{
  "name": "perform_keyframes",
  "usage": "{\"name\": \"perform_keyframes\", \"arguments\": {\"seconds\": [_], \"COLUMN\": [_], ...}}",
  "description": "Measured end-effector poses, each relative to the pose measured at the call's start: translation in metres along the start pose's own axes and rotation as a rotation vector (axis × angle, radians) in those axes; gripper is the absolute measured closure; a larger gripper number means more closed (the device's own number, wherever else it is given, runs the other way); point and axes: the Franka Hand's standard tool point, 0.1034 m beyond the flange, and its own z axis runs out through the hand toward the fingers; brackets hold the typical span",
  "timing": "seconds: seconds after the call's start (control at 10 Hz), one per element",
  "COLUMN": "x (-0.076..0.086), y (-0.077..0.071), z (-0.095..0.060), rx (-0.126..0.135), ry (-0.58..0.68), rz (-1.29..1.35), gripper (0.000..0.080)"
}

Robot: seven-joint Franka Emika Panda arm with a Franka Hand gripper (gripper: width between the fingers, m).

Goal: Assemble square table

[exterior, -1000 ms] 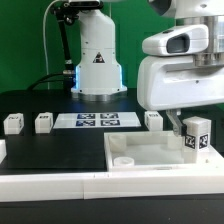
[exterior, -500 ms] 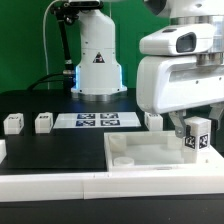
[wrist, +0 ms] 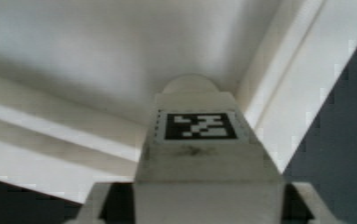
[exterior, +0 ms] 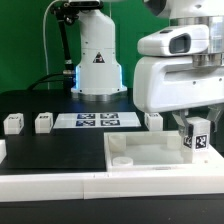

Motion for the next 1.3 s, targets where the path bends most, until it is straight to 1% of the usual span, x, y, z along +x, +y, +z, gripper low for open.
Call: {"name": "perform_keyframes", "arguments": {"seconds": [0.4,0.6,0.9,1.1,1.3], "x": [0.0000,-0.0002,-0.0006,-0.0012,-0.0018], "y": [0.0008,0.0026,0.0031,0.0032,0.0040], "z": [0.0002,0.0003,0.0004,0.0003,0.0004], "rx": [-0.002,0.004,0.001,-0.003,0.002], "ry": [0.003,0.002,0.002,-0.002,-0.010], "rz": [0.441,0.655,0.866,1.055,1.199], "gripper": [0.0509,0.0509,0.0509,0.0509,0.0509]}}
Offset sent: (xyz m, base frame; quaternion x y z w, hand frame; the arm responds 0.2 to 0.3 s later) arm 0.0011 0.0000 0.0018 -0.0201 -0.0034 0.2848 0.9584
